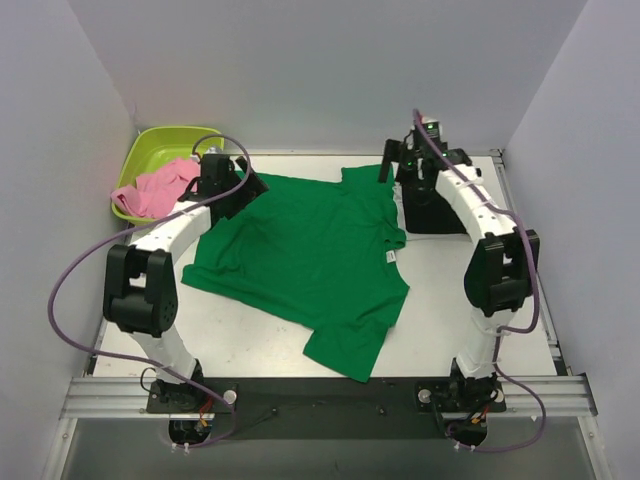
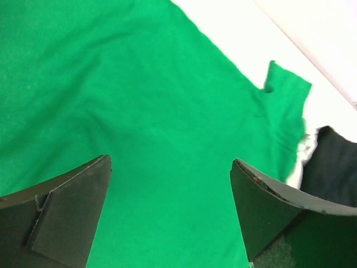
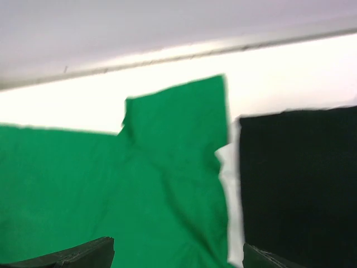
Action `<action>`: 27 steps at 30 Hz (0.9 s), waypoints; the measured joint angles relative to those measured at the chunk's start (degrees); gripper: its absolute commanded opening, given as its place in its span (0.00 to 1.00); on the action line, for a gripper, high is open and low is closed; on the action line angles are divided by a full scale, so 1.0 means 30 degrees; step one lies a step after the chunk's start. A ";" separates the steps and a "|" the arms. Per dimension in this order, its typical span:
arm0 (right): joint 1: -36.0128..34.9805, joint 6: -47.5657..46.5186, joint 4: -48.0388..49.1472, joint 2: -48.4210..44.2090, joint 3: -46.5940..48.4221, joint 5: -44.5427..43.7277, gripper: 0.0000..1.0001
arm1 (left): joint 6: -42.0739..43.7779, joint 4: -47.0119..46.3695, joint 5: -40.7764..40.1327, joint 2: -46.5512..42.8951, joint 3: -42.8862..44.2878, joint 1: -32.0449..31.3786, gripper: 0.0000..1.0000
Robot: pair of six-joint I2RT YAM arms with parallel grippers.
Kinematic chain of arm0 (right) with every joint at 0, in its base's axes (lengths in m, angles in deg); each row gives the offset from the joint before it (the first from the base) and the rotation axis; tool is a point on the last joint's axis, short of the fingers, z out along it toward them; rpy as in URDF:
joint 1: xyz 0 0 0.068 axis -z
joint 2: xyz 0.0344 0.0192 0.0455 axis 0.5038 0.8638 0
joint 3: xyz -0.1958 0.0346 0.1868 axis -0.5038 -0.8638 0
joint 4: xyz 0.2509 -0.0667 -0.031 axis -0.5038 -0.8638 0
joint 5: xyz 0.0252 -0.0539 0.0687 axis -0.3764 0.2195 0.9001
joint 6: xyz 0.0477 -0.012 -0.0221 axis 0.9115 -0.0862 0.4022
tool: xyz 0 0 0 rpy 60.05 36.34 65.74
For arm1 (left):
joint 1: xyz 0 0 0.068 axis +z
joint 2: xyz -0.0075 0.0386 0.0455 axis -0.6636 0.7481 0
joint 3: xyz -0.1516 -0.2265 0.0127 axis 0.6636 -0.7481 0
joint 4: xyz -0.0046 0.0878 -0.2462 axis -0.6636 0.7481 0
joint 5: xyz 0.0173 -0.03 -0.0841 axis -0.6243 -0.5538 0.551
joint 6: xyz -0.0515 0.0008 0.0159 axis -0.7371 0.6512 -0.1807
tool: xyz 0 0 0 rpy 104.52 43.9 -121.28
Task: Fold and stack the t-shirts
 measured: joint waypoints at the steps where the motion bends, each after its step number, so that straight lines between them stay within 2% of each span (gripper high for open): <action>1: 0.0576 0.0029 0.0029 -0.0248 0.0299 0.0044 1.00 | -0.0058 -0.0073 0.0095 -0.0641 -0.0080 0.0015 0.97; 5: 0.2637 0.0131 0.0175 -0.0219 0.0911 0.0058 1.00 | -0.0160 -0.0488 0.0379 -0.2492 -0.0648 0.0029 0.97; 8: 0.3337 0.0211 0.0007 0.0459 0.0976 0.0299 1.00 | -0.0204 -0.0627 0.0510 -0.2834 -0.1246 0.0029 0.97; 16: 0.3373 0.0561 -0.0393 0.2856 0.1144 0.1719 1.00 | -0.0248 -0.0561 0.0663 -0.2834 -0.2361 0.0029 0.98; 27: 0.3388 0.0670 -0.0430 0.3308 0.0918 0.1486 1.00 | -0.0233 -0.0612 0.0809 -0.2834 -0.2382 0.0029 0.97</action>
